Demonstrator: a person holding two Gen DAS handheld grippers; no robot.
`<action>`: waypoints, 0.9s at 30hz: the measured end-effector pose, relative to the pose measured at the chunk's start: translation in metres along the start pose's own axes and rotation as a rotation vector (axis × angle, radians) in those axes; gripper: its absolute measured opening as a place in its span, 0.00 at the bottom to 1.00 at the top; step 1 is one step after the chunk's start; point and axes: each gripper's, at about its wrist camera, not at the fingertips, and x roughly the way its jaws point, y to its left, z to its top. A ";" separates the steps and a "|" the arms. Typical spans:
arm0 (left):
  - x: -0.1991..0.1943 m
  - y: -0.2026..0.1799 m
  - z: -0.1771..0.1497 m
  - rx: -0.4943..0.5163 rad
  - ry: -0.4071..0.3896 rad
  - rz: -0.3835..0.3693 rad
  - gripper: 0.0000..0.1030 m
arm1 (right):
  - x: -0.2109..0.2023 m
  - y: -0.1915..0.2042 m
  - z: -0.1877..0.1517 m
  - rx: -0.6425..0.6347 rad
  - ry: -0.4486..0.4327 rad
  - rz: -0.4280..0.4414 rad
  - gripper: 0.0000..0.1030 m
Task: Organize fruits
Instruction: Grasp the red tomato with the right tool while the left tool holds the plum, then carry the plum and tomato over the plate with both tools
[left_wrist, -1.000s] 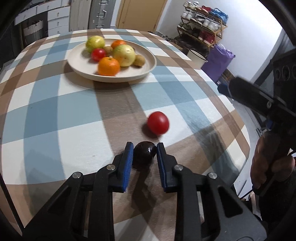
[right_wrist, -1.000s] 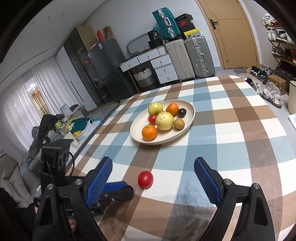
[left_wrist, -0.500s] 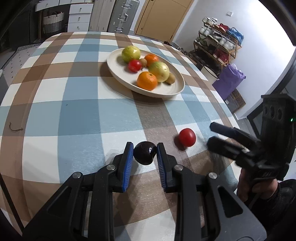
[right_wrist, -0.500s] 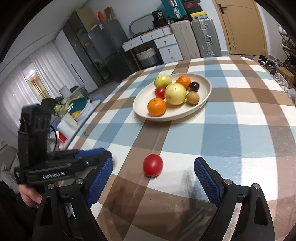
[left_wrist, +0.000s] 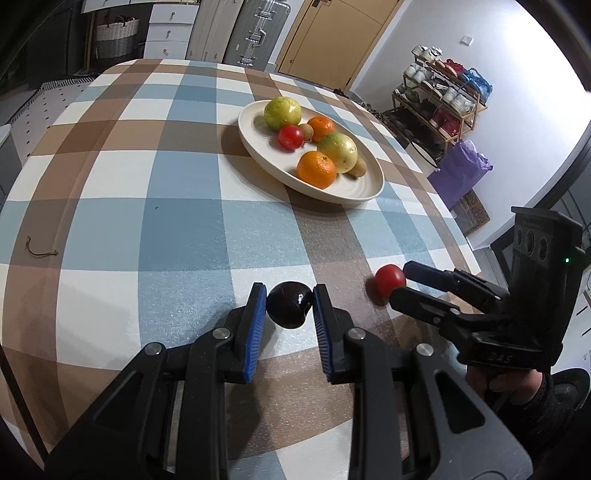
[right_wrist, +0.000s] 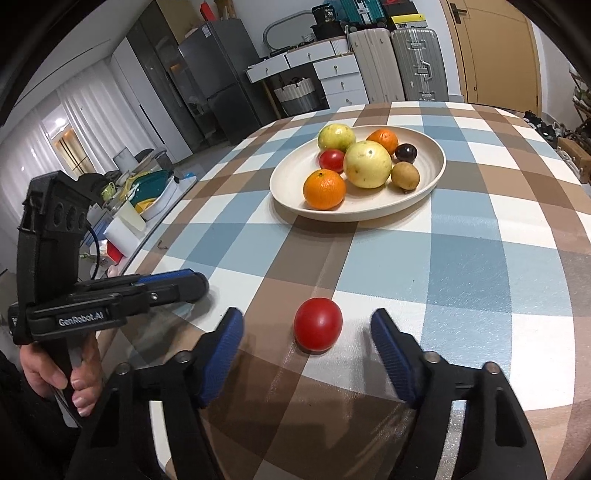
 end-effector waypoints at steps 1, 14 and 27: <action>0.000 0.001 0.000 -0.001 -0.001 0.001 0.22 | 0.001 0.000 0.000 0.000 0.004 -0.002 0.62; 0.000 0.002 0.018 -0.001 -0.015 0.012 0.22 | 0.011 -0.003 0.005 0.008 0.010 0.002 0.27; 0.007 -0.011 0.072 0.024 -0.061 0.011 0.22 | -0.005 -0.012 0.044 0.025 -0.080 0.062 0.27</action>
